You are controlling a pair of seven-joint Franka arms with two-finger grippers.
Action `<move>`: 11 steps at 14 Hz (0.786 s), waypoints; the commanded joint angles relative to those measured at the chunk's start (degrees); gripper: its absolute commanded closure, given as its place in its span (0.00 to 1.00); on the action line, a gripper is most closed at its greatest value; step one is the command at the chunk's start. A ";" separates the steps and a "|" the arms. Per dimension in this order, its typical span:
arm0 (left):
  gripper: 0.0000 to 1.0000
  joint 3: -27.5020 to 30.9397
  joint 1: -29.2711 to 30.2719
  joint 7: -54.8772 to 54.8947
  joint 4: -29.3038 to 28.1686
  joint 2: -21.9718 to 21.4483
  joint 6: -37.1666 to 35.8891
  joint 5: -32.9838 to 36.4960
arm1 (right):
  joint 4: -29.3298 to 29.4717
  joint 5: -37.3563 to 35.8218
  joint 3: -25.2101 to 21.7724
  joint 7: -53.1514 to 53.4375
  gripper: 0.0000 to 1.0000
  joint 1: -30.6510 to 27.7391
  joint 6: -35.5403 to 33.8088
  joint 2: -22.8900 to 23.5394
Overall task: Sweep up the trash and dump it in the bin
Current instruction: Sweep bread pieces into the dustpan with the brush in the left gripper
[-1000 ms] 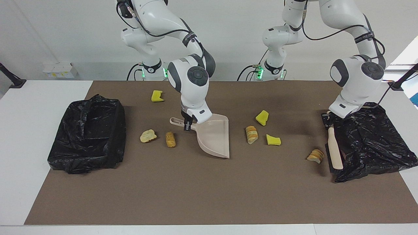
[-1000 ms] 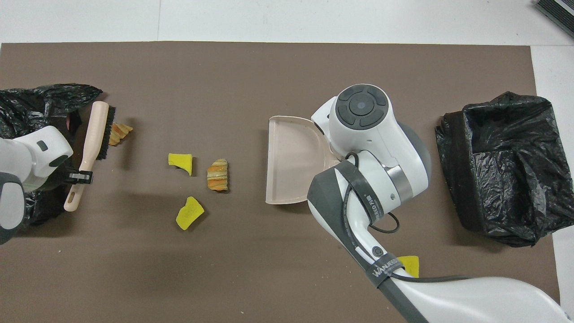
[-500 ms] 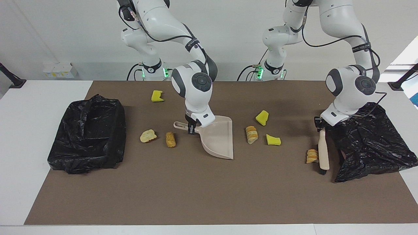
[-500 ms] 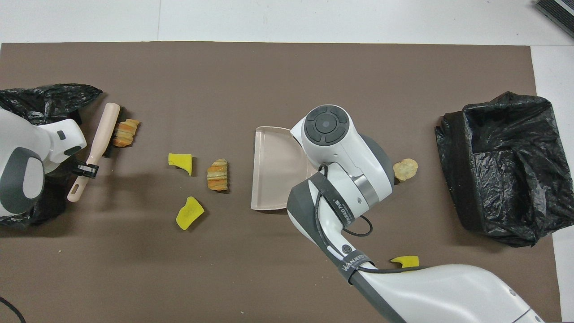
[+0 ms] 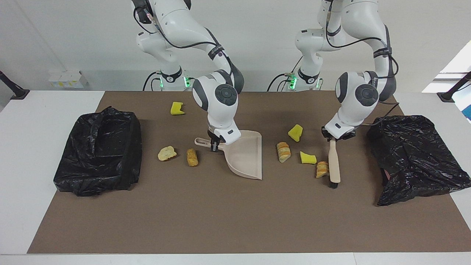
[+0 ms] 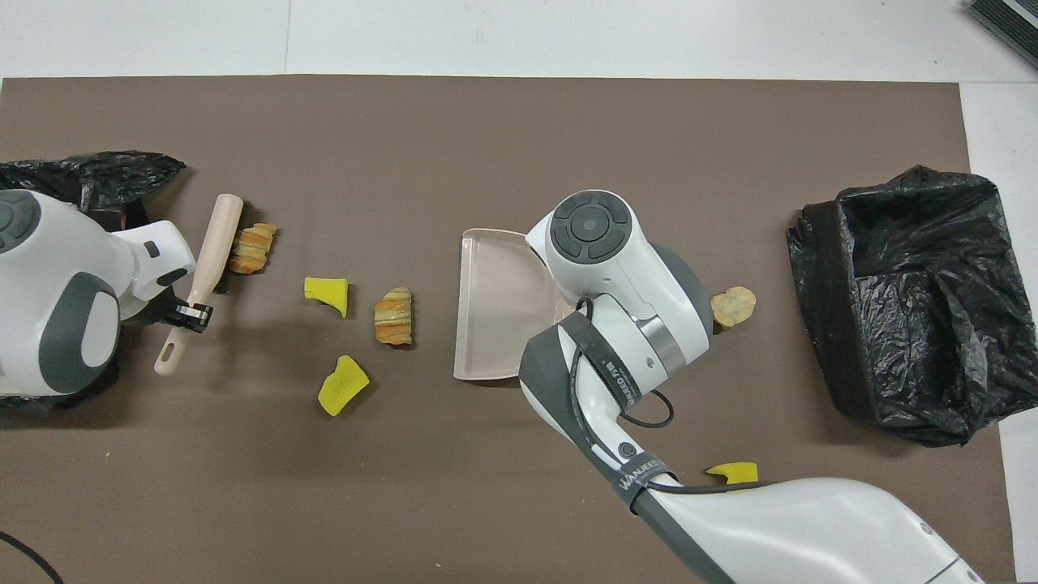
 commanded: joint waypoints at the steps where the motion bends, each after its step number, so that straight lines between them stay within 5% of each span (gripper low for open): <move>1: 1.00 0.83 -5.97 -4.36 -1.98 -1.79 0.69 -5.10 | -1.65 -0.39 0.50 1.38 1.00 -0.65 0.99 -0.99; 11: 1.00 0.83 -24.71 -15.44 -0.06 -1.79 7.38 -25.05 | -1.65 -0.30 0.50 4.63 1.00 -0.56 0.72 -1.08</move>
